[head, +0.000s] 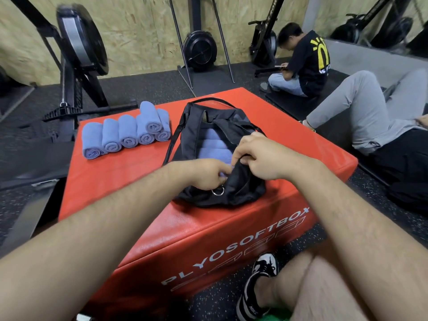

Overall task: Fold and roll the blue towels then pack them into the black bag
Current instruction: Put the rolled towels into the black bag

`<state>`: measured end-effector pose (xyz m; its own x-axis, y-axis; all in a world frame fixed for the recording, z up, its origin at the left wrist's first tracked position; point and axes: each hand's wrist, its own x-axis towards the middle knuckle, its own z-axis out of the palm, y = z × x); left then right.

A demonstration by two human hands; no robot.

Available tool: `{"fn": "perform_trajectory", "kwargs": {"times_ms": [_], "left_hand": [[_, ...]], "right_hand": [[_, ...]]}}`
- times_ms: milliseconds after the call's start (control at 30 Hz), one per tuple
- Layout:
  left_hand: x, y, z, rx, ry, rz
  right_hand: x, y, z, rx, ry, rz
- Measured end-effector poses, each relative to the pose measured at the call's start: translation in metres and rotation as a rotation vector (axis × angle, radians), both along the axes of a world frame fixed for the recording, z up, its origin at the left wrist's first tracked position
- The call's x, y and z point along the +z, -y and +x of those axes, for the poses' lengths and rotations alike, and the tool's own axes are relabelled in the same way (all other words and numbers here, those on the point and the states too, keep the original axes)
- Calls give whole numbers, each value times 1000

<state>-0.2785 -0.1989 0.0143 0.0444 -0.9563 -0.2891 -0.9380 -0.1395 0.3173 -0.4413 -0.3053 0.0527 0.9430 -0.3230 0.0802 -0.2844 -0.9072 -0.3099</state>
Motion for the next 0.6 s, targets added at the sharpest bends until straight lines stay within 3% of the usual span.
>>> {"fn": "perform_trajectory", "kwargs": {"times_ms": [167, 267, 333, 367, 433, 500, 600], "left_hand": [[-1, 3, -10, -20, 109, -19], [2, -6, 11, 44, 305, -466], [-4, -11, 25, 279, 440, -751], [-6, -13, 30, 424, 439, -756], [-12, -13, 41, 625, 307, -564], [-15, -11, 50, 619, 132, -450], [-12, -9, 56, 541, 56, -517]], "right_hand": [[-5, 1, 2, -85, -141, -21], [-2, 0, 6, -167, 10, -57], [-1, -2, 15, -263, 85, -125], [-2, -3, 21, -323, 39, -156], [-7, -3, 34, -425, -160, -207], [-14, -3, 44, -474, -306, -196], [-19, -3, 51, -457, -321, -150]]}}
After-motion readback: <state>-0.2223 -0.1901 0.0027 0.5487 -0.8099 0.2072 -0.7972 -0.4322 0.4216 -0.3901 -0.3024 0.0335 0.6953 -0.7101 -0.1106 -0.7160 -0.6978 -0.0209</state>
